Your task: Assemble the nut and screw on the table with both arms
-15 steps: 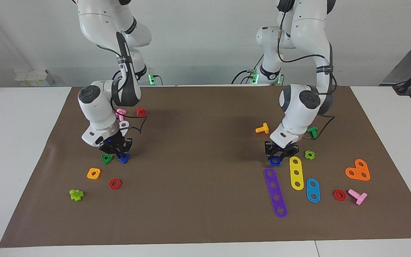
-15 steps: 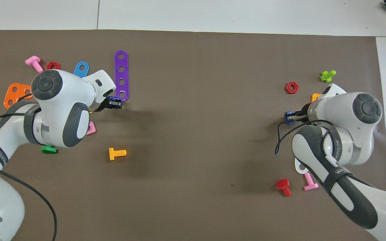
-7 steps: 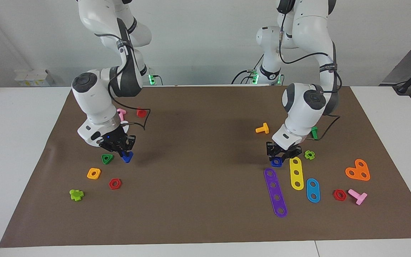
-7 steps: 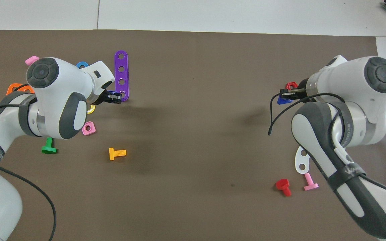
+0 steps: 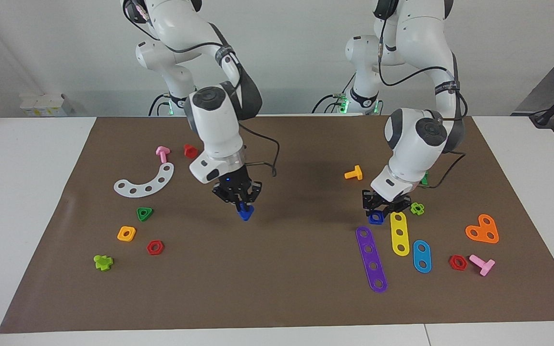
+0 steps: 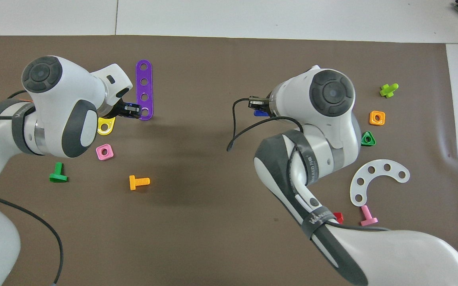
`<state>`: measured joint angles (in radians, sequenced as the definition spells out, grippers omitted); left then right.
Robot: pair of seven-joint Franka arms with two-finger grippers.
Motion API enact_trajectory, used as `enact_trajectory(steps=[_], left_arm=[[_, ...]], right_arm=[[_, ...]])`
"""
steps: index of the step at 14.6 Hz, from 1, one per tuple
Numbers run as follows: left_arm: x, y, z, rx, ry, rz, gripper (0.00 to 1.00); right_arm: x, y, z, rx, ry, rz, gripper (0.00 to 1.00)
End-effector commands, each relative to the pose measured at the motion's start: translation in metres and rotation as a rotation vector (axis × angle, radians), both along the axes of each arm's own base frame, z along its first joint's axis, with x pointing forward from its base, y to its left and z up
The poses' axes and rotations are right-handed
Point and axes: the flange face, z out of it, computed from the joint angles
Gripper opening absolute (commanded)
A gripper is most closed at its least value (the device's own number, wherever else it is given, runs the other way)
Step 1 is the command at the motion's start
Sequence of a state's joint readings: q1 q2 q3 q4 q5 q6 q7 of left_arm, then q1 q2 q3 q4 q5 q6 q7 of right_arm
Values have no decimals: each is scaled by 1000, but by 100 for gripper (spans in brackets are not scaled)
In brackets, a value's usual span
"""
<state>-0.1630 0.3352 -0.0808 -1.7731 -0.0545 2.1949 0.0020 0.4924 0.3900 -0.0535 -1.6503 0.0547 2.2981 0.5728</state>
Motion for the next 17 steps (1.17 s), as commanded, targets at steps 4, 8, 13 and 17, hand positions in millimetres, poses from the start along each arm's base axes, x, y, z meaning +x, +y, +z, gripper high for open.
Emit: enact_trajectory(steps=[4, 8, 13, 17], left_arm=[[10, 0, 3, -13, 21, 30, 5], [8, -7, 3, -14, 24, 44, 6], [8, -20, 6, -23, 19, 76, 6], [9, -58, 19, -37, 9, 84, 6]], right_arm=[[-12, 83, -59, -49, -50, -55, 0], [-28, 107, -90, -56, -26, -64, 0], [-24, 92, -68, -66, -16, -89, 100], [-6, -2, 48, -72, -23, -157, 100]])
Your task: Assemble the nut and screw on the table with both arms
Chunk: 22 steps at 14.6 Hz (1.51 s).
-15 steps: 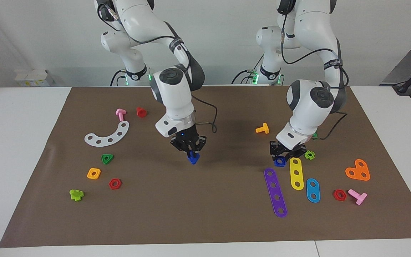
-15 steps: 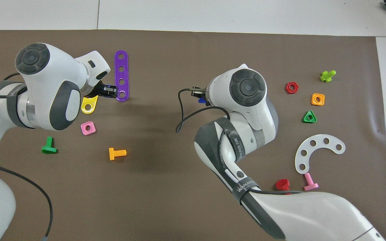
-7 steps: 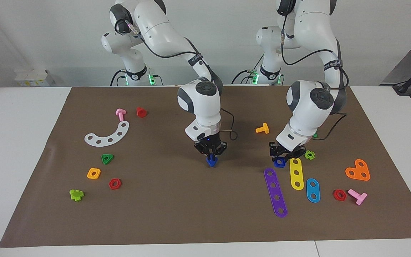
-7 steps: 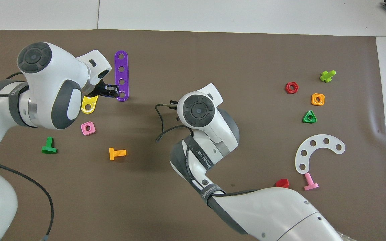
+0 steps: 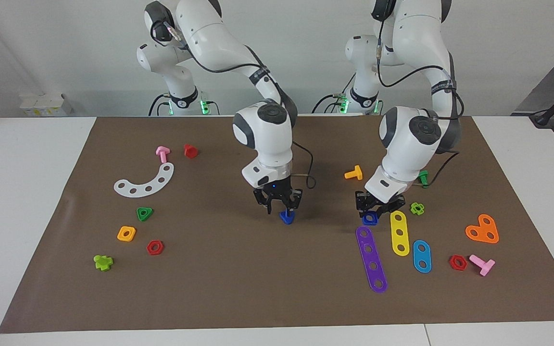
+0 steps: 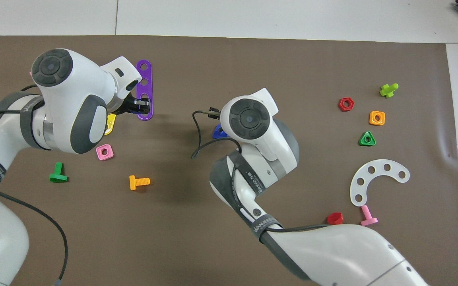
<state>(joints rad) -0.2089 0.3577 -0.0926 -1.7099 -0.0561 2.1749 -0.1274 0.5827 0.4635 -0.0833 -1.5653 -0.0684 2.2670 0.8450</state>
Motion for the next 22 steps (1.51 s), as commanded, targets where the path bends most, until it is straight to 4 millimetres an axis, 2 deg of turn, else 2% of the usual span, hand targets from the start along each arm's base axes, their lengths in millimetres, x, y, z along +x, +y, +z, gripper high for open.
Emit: enact_trajectory(steps=[1, 3, 6, 9, 12, 14, 16, 17, 19, 22], left_arm=[[3, -38, 9, -29, 12, 13, 6], [-7, -70, 1, -33, 31, 20, 6], [-18, -118, 2, -41, 30, 8, 5], [-18, -164, 4, -55, 35, 24, 5], [-22, -189, -1, -59, 36, 10, 6], [-21, -195, -1, -57, 39, 5, 6], [-28, -204, -3, -49, 48, -13, 6], [-29, -205, -5, -45, 49, -15, 6], [-31, -204, -8, -32, 53, -21, 6], [-43, -210, -20, -11, 71, -39, 5]], right_arm=[[-1, -78, 83, -26, 4, -19, 100], [0, -133, 124, -42, 13, -22, 100], [-11, -218, 169, -76, 63, 1, 100], [-30, -285, 192, -73, 152, 51, 100], [-49, -336, 206, -79, 221, 68, 100], [-59, -360, 218, -81, 233, 87, 100], [-72, -374, 229, -74, 259, 76, 100], [-80, -373, 237, -73, 265, 76, 100], [-89, -374, 234, -68, 291, 77, 100], [-87, -367, 230, -69, 262, 82, 100]])
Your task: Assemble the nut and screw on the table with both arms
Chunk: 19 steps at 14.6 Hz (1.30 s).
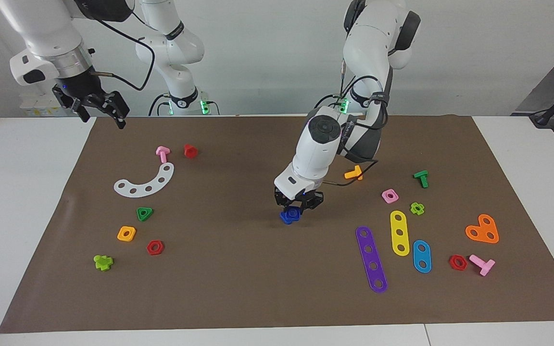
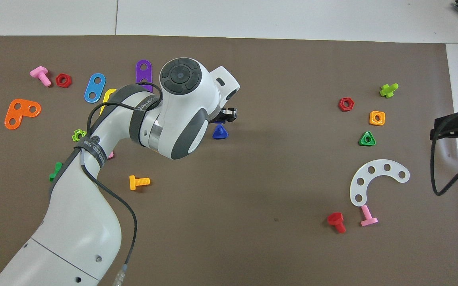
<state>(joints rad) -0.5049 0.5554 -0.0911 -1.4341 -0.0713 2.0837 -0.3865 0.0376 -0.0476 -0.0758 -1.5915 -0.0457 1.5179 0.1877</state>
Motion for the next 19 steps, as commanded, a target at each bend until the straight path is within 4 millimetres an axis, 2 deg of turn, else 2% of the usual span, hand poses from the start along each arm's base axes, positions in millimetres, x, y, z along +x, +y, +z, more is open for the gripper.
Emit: enact_trajectory(steps=[1, 5, 8, 19], left_arm=[[-9, -6, -10, 31, 18, -12, 5], [-11, -8, -11, 33, 19, -13, 5], [-18, -10, -18, 44, 34, -20, 5], [-25, -6, -34, 47, 31, -16, 4]], right_arm=[[-4, 4, -5, 22, -20, 17, 100], [-4, 4, -6, 22, -17, 27, 100], [-4, 4, -6, 24, -15, 28, 100], [-7, 0, -10, 26, -6, 25, 100]])
